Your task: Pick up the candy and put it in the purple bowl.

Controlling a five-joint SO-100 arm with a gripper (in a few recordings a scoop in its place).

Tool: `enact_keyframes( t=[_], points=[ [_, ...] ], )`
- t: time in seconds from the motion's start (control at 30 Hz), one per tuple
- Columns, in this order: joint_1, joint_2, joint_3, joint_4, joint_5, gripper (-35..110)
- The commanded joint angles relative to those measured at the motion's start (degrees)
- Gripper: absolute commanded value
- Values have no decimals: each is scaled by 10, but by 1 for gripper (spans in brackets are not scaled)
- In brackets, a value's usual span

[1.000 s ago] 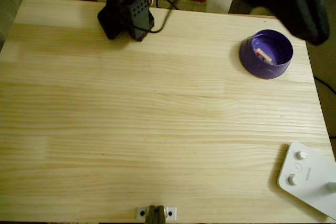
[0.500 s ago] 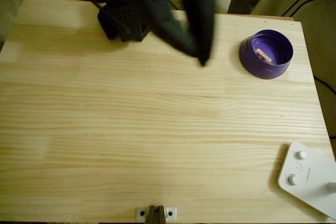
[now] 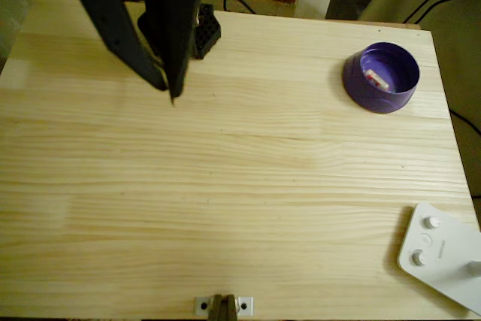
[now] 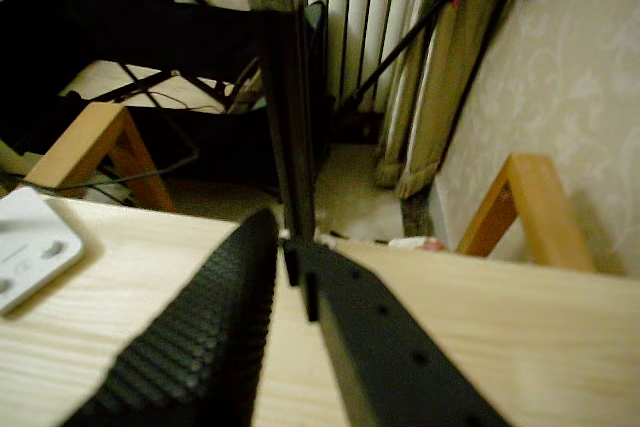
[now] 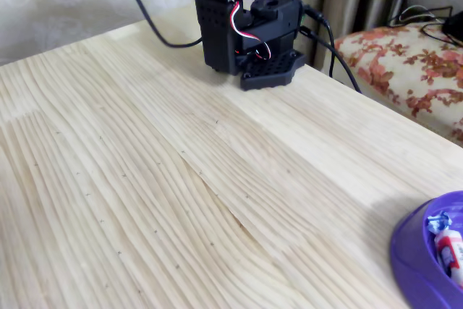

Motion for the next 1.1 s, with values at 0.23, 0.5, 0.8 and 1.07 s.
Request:
enact_keyframes(
  t=[0.23, 0.5, 0.8, 1.07],
  points=[
    [26, 155, 152, -1, 11, 0],
    [32, 251, 276, -4, 9, 0],
    [58, 356, 400, -1, 5, 0],
    [66, 451, 477, 56, -4, 0]
  ],
)
